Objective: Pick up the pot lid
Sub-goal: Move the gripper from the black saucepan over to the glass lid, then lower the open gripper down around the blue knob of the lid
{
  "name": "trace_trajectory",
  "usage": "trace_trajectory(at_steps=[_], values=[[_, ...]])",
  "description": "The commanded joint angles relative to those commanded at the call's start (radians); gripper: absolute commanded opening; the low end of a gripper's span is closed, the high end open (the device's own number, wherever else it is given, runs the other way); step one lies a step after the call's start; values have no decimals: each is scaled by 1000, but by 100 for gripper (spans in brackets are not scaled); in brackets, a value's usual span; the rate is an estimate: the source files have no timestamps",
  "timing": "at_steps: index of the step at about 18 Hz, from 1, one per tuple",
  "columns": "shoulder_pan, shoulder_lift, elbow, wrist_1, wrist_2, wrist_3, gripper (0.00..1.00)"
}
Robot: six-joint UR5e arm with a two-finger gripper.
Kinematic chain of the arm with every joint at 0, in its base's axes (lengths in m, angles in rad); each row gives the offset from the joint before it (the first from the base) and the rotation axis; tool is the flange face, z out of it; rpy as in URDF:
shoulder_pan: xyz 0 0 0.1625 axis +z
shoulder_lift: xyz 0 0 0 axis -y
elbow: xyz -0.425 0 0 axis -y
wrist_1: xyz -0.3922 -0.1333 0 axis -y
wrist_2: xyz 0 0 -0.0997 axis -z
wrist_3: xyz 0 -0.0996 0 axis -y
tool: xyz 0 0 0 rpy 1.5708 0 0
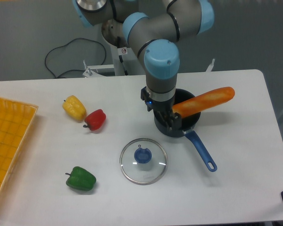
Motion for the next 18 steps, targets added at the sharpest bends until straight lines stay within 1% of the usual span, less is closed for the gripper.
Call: trace_trajectory(at_steps=[4, 7, 8, 11, 16, 18], values=[[-6, -49, 8, 17, 0, -31, 100], [-26, -94, 12, 90, -1, -41, 100], [-29, -106, 20, 98, -5, -67, 100], [-31, -138, 57, 98, -8, -158, 100], [-23, -138, 72, 98, -71, -443, 100], [-23, -140, 80, 100, -72, -475, 100]])
